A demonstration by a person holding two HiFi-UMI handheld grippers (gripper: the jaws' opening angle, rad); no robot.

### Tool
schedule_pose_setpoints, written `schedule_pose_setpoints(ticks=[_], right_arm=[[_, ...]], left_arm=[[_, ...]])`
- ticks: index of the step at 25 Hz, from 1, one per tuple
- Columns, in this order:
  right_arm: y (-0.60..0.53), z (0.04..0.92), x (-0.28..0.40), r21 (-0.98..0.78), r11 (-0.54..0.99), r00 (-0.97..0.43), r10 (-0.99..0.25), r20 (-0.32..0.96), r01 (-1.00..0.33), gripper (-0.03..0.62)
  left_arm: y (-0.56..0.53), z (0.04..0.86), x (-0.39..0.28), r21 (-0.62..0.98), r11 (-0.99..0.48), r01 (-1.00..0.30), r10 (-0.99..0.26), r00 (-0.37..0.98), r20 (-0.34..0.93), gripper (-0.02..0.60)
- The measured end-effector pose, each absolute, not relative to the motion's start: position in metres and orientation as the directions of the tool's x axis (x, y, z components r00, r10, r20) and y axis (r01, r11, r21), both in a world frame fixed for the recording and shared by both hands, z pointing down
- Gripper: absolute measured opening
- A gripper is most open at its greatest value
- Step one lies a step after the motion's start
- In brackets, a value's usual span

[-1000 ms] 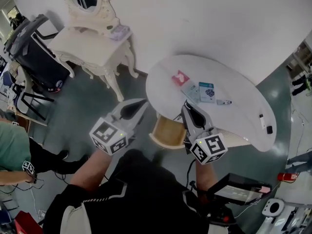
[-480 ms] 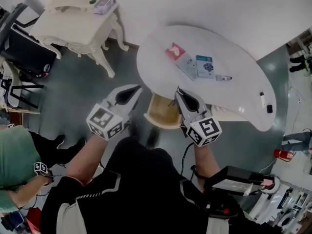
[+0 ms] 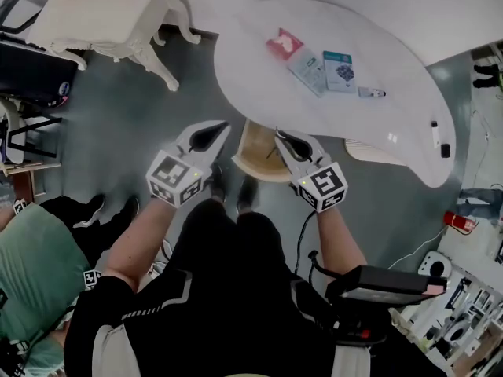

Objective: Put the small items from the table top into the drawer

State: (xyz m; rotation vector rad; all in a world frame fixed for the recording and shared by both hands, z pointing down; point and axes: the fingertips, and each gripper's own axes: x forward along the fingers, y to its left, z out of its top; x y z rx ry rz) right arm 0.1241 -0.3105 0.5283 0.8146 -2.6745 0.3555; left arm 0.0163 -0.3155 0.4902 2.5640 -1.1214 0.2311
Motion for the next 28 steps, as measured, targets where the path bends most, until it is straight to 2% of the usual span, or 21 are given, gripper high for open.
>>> schedule_pose_setpoints(ticks=[15, 25, 28], right_arm=[[-0.286, 0.657, 0.109, -0.132, 0.904, -0.751, -0.248, 0.612, -0.407, 0.034], [-0.274, 0.715, 0.100, -0.087, 0.958, -0.679, -0.128, 0.723, -0.273, 0.034], [-0.278, 0.733, 0.100, -0.088, 0.958, -0.653, -0.117, 0.749, -0.272, 0.034]], left_arm=[[-0.309, 0.615, 0.023, 0.344, -0.600, -0.722, -0.588, 0.690, 0.423, 0.000], [-0.309, 0.676, 0.022, 0.362, -0.580, -0.730, -0.531, 0.676, 0.511, 0.000], [-0.310, 0.690, 0.023, 0.362, -0.583, -0.728, -0.515, 0.675, 0.527, 0.000]])
